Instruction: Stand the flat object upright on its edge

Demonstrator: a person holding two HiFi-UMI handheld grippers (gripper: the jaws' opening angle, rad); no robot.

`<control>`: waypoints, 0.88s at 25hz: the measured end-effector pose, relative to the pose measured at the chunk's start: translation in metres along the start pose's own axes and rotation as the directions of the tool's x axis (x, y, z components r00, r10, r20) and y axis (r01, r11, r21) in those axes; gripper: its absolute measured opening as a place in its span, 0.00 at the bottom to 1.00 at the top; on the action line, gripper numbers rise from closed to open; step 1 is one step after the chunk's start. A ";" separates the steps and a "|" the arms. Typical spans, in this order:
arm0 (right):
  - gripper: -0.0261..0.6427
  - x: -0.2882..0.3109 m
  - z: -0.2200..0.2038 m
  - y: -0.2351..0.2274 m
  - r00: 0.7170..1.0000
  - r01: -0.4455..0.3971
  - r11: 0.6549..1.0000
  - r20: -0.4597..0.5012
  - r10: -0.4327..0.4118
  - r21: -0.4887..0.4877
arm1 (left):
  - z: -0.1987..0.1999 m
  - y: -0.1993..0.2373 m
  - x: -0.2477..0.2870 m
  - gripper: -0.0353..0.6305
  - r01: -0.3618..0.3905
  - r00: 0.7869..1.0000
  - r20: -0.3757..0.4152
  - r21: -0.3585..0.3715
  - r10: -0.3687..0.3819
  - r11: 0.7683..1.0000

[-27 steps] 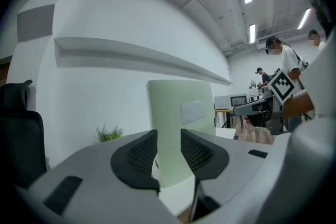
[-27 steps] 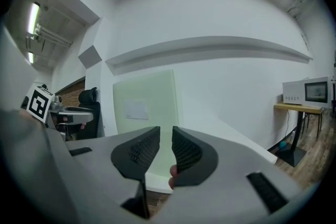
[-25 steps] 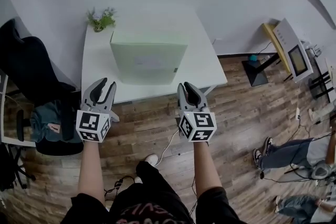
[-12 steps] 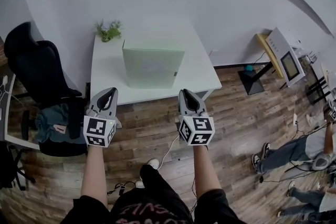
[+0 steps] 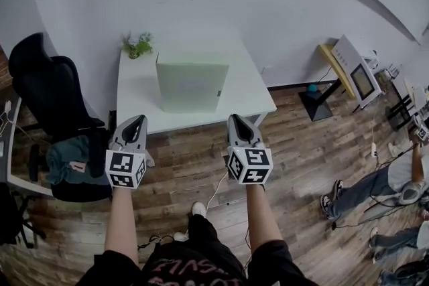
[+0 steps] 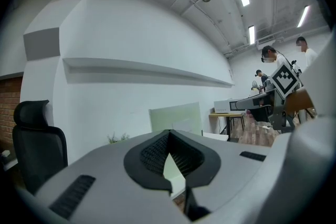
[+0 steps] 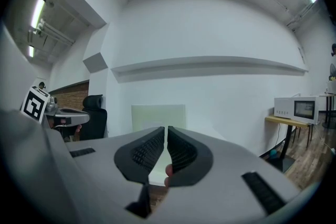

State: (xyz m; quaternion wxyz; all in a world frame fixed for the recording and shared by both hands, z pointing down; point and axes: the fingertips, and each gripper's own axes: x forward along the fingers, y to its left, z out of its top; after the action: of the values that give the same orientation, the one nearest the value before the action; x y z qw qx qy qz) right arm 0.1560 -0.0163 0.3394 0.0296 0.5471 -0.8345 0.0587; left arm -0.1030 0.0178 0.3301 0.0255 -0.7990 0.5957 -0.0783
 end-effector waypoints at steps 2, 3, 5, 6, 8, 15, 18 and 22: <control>0.09 -0.002 0.003 0.000 1.000 0.005 1.000 0.003 -0.005 -0.002 | 0.003 0.000 -0.002 0.08 -0.001 1.000 0.002 0.005 0.001 1.000; 0.09 -0.004 0.005 0.000 1.000 0.007 1.000 0.005 -0.006 -0.003 | 0.004 0.001 -0.004 0.07 -0.002 1.000 0.002 0.007 0.002 1.000; 0.09 -0.007 0.007 0.000 1.000 0.009 1.000 0.009 -0.009 -0.002 | 0.008 0.000 -0.006 0.08 -0.004 1.000 0.004 0.011 0.004 1.000; 0.09 -0.009 0.008 0.000 1.000 0.010 1.000 0.010 -0.010 -0.001 | 0.010 -0.001 -0.008 0.07 -0.004 1.000 0.005 0.013 0.004 1.000; 0.09 -0.012 0.007 -0.002 1.000 0.012 1.000 0.009 -0.011 -0.003 | 0.012 -0.003 -0.010 0.07 -0.003 1.000 0.009 0.013 0.003 1.000; 0.08 -0.013 0.013 -0.003 1.000 0.008 1.000 0.009 -0.008 -0.018 | 0.017 -0.007 -0.012 0.07 -0.013 1.000 0.016 0.013 0.013 1.000; 0.08 -0.011 0.014 -0.005 1.000 0.000 1.000 0.007 0.000 -0.024 | 0.019 -0.009 -0.010 0.07 -0.018 1.000 0.019 0.016 0.017 1.000; 0.08 -0.007 0.015 -0.009 1.000 -0.004 1.000 0.005 0.004 -0.024 | 0.022 -0.011 -0.005 0.07 -0.021 0.999 0.024 0.018 0.020 1.000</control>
State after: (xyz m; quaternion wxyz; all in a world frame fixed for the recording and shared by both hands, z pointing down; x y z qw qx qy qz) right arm 0.1669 -0.0156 0.3244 0.0340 0.5452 -0.8363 0.0475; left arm -0.0906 0.0246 0.3089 0.0408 -0.7934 0.6028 -0.0739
